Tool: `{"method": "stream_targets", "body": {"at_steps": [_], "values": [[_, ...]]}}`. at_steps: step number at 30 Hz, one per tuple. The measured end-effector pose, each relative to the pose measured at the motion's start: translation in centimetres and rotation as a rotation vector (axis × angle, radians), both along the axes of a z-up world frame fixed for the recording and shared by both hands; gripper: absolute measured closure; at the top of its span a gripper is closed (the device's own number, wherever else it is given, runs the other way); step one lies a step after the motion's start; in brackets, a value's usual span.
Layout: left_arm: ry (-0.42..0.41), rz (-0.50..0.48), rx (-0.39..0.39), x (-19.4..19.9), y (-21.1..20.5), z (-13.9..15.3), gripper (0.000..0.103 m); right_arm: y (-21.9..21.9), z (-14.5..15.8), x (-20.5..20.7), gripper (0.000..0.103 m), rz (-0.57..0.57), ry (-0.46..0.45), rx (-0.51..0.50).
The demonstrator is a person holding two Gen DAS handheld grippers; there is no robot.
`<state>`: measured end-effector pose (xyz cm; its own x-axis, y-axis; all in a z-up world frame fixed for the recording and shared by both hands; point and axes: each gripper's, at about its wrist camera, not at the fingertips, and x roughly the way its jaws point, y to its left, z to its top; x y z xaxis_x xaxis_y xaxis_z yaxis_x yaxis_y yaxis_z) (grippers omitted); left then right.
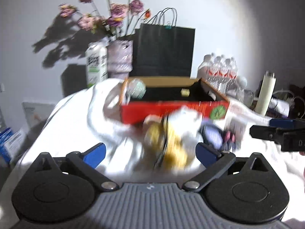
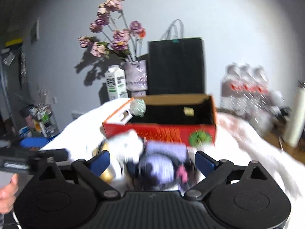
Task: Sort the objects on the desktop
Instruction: 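Withdraw both tools from the box back toward the pile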
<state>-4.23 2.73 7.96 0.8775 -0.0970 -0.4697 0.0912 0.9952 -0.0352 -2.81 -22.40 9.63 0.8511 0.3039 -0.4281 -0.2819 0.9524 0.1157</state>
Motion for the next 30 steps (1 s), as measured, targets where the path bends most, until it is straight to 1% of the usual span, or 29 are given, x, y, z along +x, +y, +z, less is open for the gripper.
{"method": "stream_targets", "body": {"at_steps": [2, 4, 6, 8, 12, 14, 19, 24, 27, 30], "values": [[0.018, 0.027, 0.044, -2.2, -0.1, -1.3, 0.000, 0.2, -1.8, -2.6, 0.007, -0.072, 0.013, -0.009], [0.042, 0.046, 0.055, -4.2, 0.0, -1.8, 0.000, 0.6, -3.2, -5.1, 0.007, -0.112, 0.032, 0.000], [0.029, 0.024, 0.037, -5.8, 0.3, -1.8, 0.000, 0.9, -4.4, -7.1, 0.007, -0.099, 0.044, 0.032], [0.008, 0.023, 0.027, -7.1, 0.7, -1.6, 0.000, 1.3, -5.2, -8.7, 0.007, -0.086, 0.048, 0.033], [-0.011, 0.024, 0.032, -7.7, 0.7, -1.6, 0.000, 2.1, -5.9, -10.5, 0.006, -0.098, 0.015, -0.060], [-0.010, 0.027, 0.036, -7.6, 0.2, -1.9, 0.000, 2.0, -5.9, -10.6, 0.006, -0.108, 0.000, -0.079], [0.007, -0.008, 0.034, -7.3, -0.9, -3.1, 0.000, 1.3, -6.0, -10.7, 0.006, -0.122, -0.015, -0.042], [0.029, -0.015, 0.025, -6.8, -1.1, -4.0, 0.000, 1.1, -6.6, -10.6, 0.006, -0.146, -0.015, -0.040], [0.024, -0.022, 0.024, -6.0, -1.3, -4.0, 0.000, 0.8, -6.9, -10.2, 0.006, -0.157, -0.017, -0.028], [0.013, -0.027, 0.018, -4.5, -1.4, -3.8, 0.000, 0.5, -7.1, -9.3, 0.006, -0.173, -0.009, -0.011]]}}
